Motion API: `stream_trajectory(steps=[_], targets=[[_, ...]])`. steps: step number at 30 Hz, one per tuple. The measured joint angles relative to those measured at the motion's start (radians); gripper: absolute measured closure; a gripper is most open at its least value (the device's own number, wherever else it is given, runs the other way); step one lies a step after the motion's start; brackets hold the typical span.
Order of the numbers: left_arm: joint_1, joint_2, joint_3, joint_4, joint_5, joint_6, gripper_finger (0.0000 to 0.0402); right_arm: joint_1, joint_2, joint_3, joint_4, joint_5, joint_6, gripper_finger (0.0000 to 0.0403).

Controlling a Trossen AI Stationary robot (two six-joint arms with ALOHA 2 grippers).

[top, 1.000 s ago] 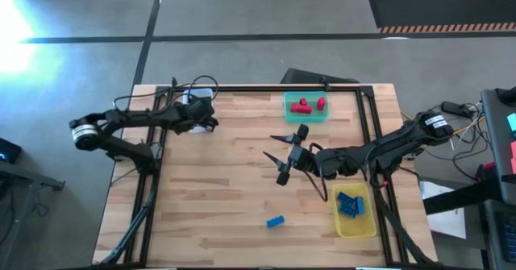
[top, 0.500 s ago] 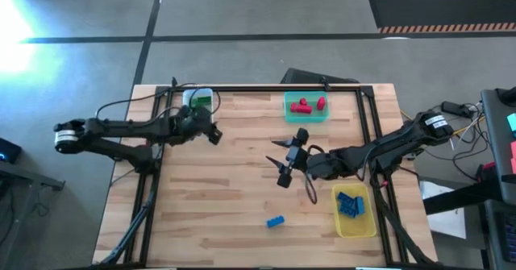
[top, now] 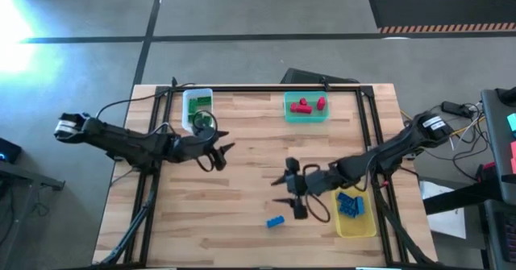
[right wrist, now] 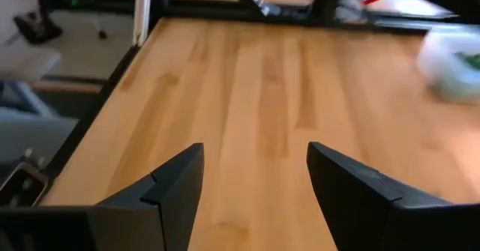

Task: Sort & place blocks by color
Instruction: Put the blue game piece into the yellow bin

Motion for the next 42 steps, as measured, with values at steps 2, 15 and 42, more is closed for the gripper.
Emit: stream_trajectory(steps=[2, 15, 42], targets=[[-0.018, 0.003, 0.000, 0.033, 0.000, 0.027, 0.0201, 0.026, 0.020, 0.007, -0.016, 0.001, 0.011, 0.0177], [-0.030, 0.005, -0.001, 0.059, 0.001, 0.033, 0.0201, 0.117, 0.314, 0.294, -0.398, -0.051, 0.126, 0.0177], [-0.031, 0.006, -0.003, 0.060, 0.002, 0.030, 0.0201, 0.127, 0.586, 0.607, -0.835, -0.122, 0.129, 0.0324]])
